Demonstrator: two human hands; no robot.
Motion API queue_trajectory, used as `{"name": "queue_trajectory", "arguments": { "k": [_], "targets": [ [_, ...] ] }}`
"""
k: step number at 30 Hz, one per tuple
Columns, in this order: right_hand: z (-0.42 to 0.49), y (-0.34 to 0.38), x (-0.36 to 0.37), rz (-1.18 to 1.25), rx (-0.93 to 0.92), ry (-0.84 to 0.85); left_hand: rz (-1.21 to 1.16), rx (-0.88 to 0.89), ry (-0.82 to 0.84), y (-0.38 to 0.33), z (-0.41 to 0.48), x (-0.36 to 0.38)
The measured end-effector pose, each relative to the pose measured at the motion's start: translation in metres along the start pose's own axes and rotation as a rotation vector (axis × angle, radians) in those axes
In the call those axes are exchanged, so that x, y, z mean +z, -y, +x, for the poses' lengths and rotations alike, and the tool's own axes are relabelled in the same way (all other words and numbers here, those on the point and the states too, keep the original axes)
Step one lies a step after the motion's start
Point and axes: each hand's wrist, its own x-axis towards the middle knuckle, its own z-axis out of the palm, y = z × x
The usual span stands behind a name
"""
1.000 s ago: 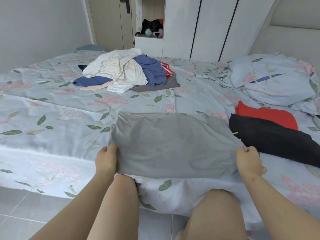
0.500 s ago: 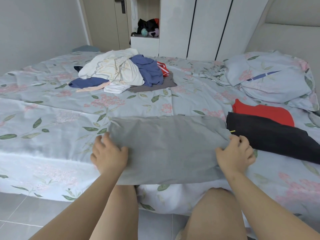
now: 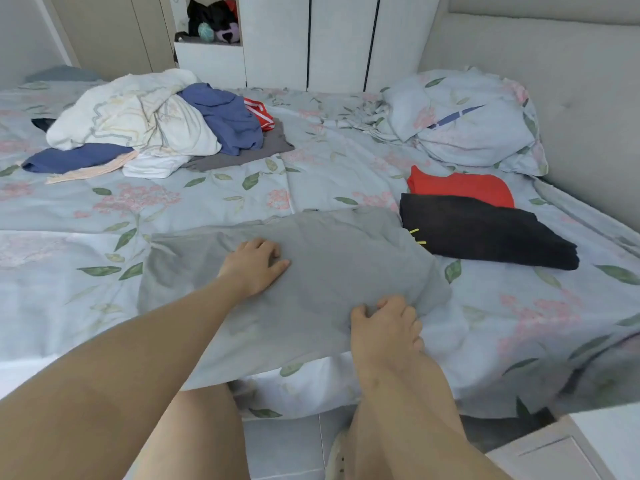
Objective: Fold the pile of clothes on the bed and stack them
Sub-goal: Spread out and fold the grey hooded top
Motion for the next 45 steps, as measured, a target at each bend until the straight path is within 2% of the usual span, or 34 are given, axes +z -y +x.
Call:
{"name": "queue_trajectory", "arguments": {
  "k": [3,4,9,13,16,21,24,27,30,33,36,40,42,45],
  "targets": [
    [-0.006,0.002,0.007,0.342,0.435,0.052,0.049,-0.023,-0.054,0.002,0.017,-0.001],
    [-0.007,0.003,0.012,0.395,0.517,0.091,0.045,-0.029,-0.061,0.002,0.021,-0.001],
    [-0.006,0.030,0.015,0.777,0.655,0.091,0.060,-0.019,-0.013,0.009,0.043,-0.001],
    [-0.002,0.045,0.013,0.733,0.572,0.190,-0.019,-0.093,0.070,0.017,0.055,0.004],
    [0.003,0.050,0.015,0.625,0.572,0.249,0.035,-0.122,0.122,0.018,0.063,0.001],
    [0.011,0.043,0.019,0.659,0.544,0.170,0.096,-0.172,0.224,0.014,0.084,-0.010],
    [0.015,0.038,0.022,0.754,0.552,0.124,0.140,-0.124,0.309,0.008,0.091,-0.014],
    [0.015,0.038,0.021,0.810,0.572,0.136,0.224,-0.007,0.288,0.001,0.090,-0.015],
    [0.012,0.038,0.020,0.737,0.539,0.183,0.001,0.064,0.279,0.003,0.091,-0.012],
    [0.008,0.041,0.016,0.678,0.453,0.293,-0.216,-0.027,0.359,0.008,0.092,-0.010],
    [-0.002,0.041,0.016,0.558,0.309,0.430,-0.251,-0.130,0.432,0.006,0.091,-0.013],
    [-0.008,0.032,0.017,0.447,0.163,0.490,-0.338,-0.133,0.476,0.005,0.086,-0.013],
    [-0.001,0.031,0.014,0.468,0.125,0.505,-0.444,-0.137,0.480,0.006,0.082,-0.014],
    [0.011,0.037,0.005,0.737,0.154,0.525,-0.688,-0.165,0.466,0.004,0.076,-0.025]
  ]
}}
